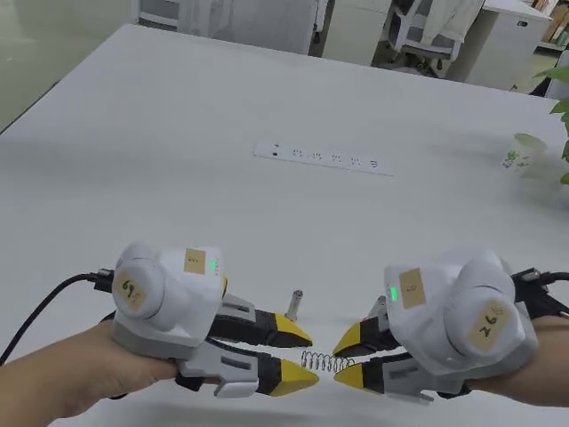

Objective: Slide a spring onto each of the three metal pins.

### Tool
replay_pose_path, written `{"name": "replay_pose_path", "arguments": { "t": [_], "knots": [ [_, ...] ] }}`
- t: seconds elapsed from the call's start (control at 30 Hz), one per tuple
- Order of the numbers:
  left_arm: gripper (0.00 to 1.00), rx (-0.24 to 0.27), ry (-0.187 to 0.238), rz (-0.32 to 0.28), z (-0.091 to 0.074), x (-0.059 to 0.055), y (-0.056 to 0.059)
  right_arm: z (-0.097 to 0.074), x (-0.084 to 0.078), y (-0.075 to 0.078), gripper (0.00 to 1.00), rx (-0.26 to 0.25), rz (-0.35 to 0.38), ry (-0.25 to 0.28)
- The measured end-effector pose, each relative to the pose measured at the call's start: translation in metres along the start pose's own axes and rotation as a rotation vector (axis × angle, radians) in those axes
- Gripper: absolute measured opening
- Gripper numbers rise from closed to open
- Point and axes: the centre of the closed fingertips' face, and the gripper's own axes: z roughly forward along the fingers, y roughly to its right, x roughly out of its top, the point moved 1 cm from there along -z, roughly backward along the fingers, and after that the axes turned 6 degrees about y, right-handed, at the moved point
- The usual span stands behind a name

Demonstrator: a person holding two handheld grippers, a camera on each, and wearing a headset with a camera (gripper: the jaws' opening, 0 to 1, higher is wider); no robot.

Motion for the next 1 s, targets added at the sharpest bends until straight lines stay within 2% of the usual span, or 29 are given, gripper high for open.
{"name": "replay_pose_path", "arguments": {
  "t": [0.57,1.0],
  "knots": [
    [0.04,-0.027,0.021,0.010,0.0072,0.0039,0.0041,-0.0029,0.0052,-0.0010,0.08,0.002,0.000,0.002],
    [0.02,-0.069,0.012,0.024,0.0070,0.0011,0.0093,-0.0006,0.0036,-0.0048,0.08,0.012,0.017,0.010]
  ]
}}
